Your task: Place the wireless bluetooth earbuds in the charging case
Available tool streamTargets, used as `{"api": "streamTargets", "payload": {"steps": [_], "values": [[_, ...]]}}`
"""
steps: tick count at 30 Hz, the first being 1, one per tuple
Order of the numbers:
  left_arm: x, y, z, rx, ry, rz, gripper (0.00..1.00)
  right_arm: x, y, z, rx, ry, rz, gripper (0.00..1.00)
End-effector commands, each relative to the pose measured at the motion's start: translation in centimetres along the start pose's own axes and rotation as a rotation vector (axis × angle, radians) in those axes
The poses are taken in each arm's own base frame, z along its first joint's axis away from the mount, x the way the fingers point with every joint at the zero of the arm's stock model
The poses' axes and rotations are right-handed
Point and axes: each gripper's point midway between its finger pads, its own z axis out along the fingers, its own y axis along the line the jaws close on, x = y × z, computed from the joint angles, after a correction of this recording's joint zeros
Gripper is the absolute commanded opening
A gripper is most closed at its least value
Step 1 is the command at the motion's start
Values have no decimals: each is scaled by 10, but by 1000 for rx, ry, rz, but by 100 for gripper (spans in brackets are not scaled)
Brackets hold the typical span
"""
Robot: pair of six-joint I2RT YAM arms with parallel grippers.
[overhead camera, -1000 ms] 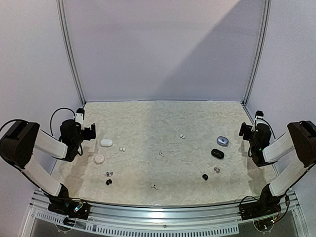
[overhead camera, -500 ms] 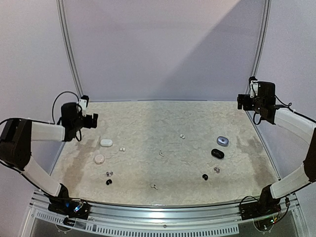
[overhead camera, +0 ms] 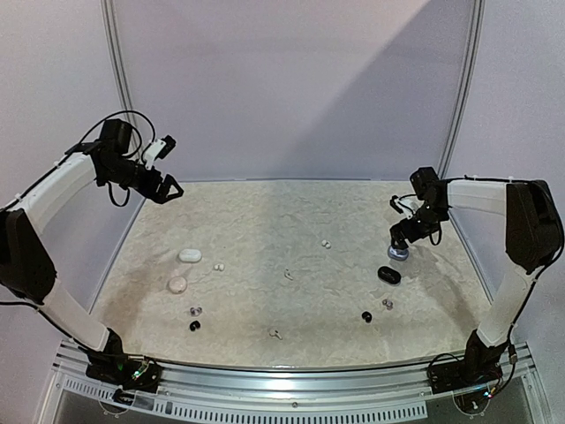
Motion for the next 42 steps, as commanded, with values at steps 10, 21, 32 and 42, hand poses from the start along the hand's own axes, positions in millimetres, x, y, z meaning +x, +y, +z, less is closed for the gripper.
{"api": "streamTargets", "payload": {"steps": [10, 21, 32, 42], "values": [[29, -39, 0, 188, 142, -16, 99, 18, 29, 16, -176, 38, -204, 88], [30, -43, -5, 195, 161, -16, 98, 27, 23, 39, -144, 101, -210, 77], [26, -42, -17, 176, 182, -40, 95, 26, 26, 42, -89, 80, -273, 36], [5, -45, -96, 75, 213, 10, 96, -94, 62, -77, 257, -338, -445, 31]]}}
